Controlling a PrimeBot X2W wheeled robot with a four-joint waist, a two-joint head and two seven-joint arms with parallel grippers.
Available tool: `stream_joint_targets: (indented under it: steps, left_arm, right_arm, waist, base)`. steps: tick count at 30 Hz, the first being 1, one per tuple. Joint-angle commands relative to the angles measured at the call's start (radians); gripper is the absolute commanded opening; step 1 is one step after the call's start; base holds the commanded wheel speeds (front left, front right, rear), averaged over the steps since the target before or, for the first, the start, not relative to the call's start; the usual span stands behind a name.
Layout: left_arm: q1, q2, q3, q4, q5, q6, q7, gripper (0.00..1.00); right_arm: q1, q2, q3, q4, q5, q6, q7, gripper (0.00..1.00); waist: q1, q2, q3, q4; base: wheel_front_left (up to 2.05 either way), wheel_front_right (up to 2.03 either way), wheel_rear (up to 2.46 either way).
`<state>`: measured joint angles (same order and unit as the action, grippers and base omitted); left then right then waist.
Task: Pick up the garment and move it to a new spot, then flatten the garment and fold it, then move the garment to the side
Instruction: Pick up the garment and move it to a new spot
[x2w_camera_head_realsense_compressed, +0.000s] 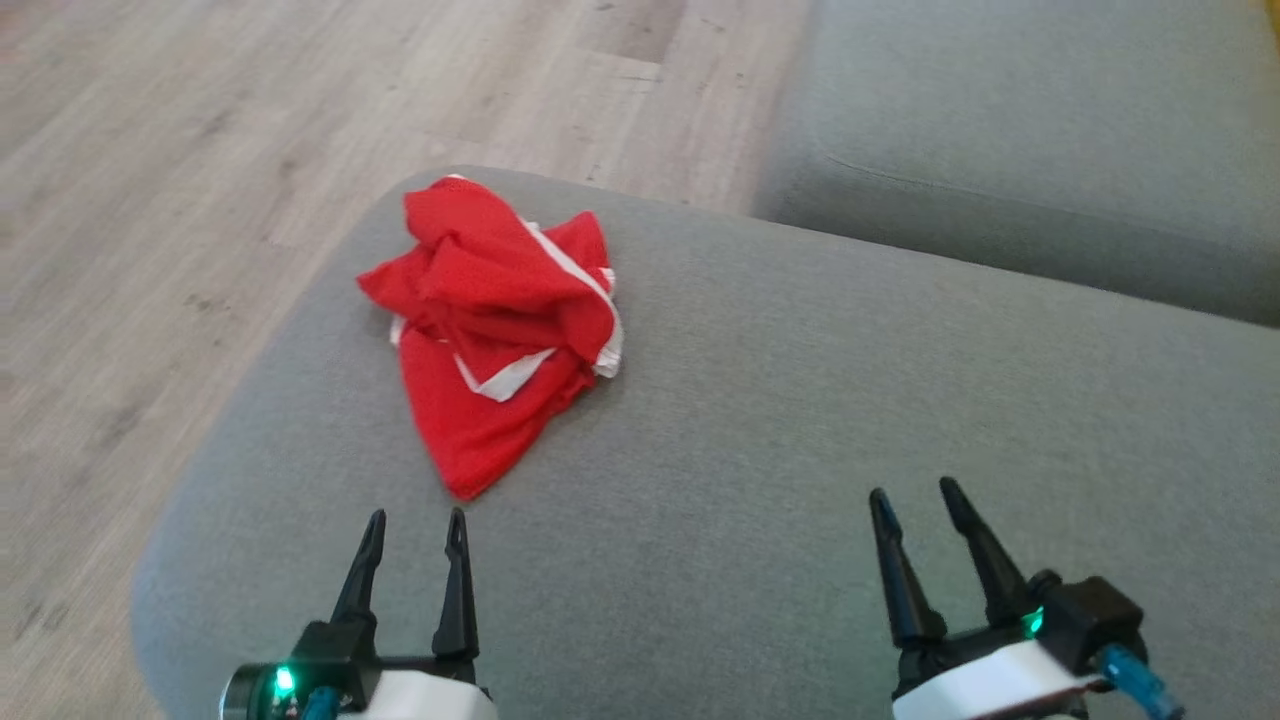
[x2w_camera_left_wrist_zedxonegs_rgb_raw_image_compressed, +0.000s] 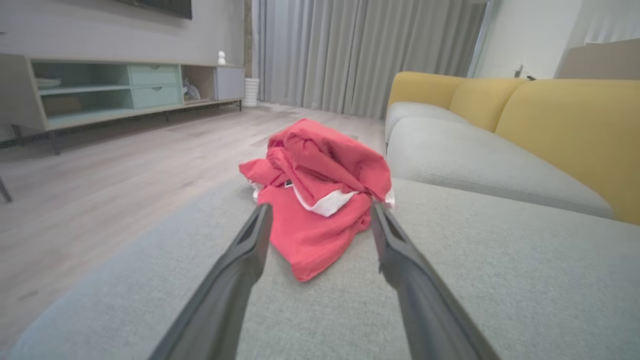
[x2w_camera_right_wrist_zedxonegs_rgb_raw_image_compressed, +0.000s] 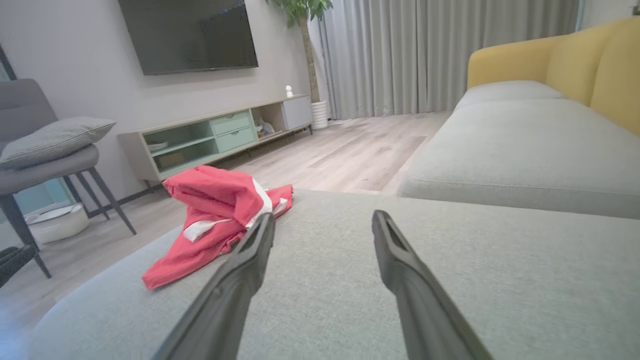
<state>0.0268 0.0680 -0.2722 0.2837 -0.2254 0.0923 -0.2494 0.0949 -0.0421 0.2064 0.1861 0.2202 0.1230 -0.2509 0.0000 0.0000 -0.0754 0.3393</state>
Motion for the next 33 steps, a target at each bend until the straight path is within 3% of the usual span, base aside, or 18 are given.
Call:
stream_joint_targets:
  steps: [1,10,18,25,30,33]
  left_arm:
    - [-0.033,0.003,0.035,-0.032,0.015,0.000,-0.012,1.00]
    - [-0.027,0.006,0.041,-0.035,0.026,-0.005,-0.012,1.00]
    - [-0.034,0.018,0.040,-0.036,0.036,-0.013,-0.012,1.00]
    - [-0.195,0.075,0.012,-0.012,0.059,-0.080,0.050,1.00]
    - [-0.430,0.121,-0.001,0.035,0.034,-0.171,0.199,1.00]
    - [-0.570,0.150,0.002,0.099,-0.015,-0.202,0.321,1.00]
  right_arm:
    - [-0.021,-0.008,0.032,-0.034,0.006,0.008,-0.011,1.00]
    - [-0.015,-0.008,0.049,-0.039,0.016,0.008,-0.011,1.00]
    - [-0.021,-0.008,0.061,-0.042,0.016,0.008,-0.011,1.00]
    - [-0.031,-0.008,0.049,-0.038,-0.019,0.008,-0.011,1.00]
    - [-0.071,-0.008,0.034,-0.039,-0.057,0.008,-0.011,1.00]
    - [-0.097,-0.008,0.028,-0.042,-0.070,0.008,-0.011,1.00]
  waist:
    - [0.0000,0.0000,-0.008,0.033]
    - [0.0000,0.0000,-0.008,0.096]
    - [0.0000,0.0000,0.006,0.097]
    - [0.0000,0.0000,0.069,0.050]
    - [0.0000,0.0000,0.159,-0.019]
    - [0.0000,0.0000,0.213,-0.063]
  base:
    - [0.00,0.00,0.00]
    - [0.00,0.00,0.00]
    - [0.00,0.00,0.00]
    - [0.00,0.00,0.00]
    - [0.00,0.00,0.00]
    - [0.00,0.00,0.00]
